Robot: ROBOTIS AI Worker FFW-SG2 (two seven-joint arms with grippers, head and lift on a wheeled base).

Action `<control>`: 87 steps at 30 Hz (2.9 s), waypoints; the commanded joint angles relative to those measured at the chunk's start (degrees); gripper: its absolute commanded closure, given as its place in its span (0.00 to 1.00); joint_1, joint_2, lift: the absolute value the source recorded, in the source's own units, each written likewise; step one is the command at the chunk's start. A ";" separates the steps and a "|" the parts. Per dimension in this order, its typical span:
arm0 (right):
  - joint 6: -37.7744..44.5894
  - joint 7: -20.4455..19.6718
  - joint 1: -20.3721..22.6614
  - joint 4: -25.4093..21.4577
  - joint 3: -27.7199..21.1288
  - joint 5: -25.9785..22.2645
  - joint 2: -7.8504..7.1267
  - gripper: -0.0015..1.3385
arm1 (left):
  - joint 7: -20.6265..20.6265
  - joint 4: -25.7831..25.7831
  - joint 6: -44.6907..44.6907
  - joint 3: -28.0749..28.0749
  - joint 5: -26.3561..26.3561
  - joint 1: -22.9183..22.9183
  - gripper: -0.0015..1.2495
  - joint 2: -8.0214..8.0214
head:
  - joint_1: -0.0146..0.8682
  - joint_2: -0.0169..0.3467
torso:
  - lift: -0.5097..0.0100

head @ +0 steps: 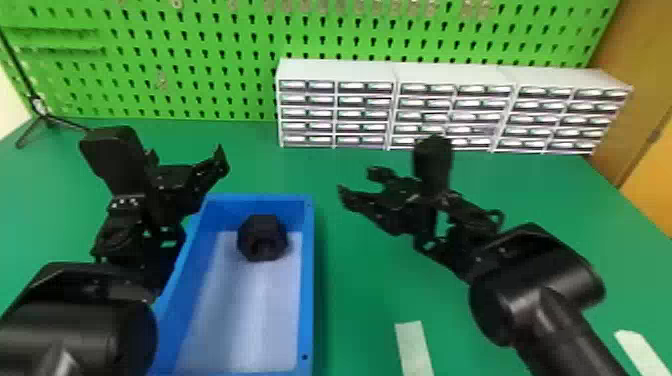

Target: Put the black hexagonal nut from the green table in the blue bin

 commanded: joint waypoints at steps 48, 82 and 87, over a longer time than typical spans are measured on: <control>-1.48 0.00 14.78 -8.56 -34.72 3.39 11.09 0.39 | 0.01 0.00 -0.79 1.61 0.88 1.23 0.10 -0.06 | 0.80 0.07 | 0.79; -2.88 0.00 15.92 -7.33 -37.97 -0.91 11.27 0.39 | -0.08 0.00 -1.05 6.97 0.00 2.72 0.10 -0.06 | 0.80 0.07 | 0.79; -2.88 0.00 15.57 -6.54 -37.09 -2.06 10.48 0.39 | -0.08 0.00 -1.05 6.80 0.44 2.72 0.10 -0.06 | 0.80 0.07 | 0.79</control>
